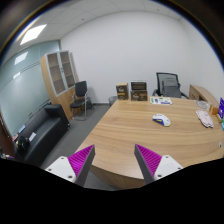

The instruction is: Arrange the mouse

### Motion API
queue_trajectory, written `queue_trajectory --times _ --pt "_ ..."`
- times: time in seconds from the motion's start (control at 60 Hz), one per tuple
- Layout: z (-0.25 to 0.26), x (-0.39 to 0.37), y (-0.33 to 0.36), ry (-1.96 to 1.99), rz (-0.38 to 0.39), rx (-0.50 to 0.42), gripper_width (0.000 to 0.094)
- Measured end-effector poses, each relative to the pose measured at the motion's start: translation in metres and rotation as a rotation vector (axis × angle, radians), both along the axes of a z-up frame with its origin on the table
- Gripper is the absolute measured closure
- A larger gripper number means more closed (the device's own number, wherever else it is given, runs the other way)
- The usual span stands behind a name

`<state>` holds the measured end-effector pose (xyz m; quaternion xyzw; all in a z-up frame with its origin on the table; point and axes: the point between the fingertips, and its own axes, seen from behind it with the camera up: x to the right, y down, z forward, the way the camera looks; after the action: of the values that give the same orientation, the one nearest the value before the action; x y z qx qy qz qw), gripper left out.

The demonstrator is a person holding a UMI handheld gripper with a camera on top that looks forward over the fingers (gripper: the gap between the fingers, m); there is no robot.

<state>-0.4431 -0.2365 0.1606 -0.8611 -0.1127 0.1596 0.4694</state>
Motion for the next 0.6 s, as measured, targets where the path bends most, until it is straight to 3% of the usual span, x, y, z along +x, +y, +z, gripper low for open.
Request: queue_trajectory --times 0.317,0.45,0.6 --pt "-0.046 0.099 0.089 -0.088 -0.156 -0.014 0.0107" --pt "-0.082 0.139 0.150 -0.115 -0.167 -0.022 0.0107" --pt "-0.124 0.169 0.220 -0.130 -0.125 -0.058 0.0108"
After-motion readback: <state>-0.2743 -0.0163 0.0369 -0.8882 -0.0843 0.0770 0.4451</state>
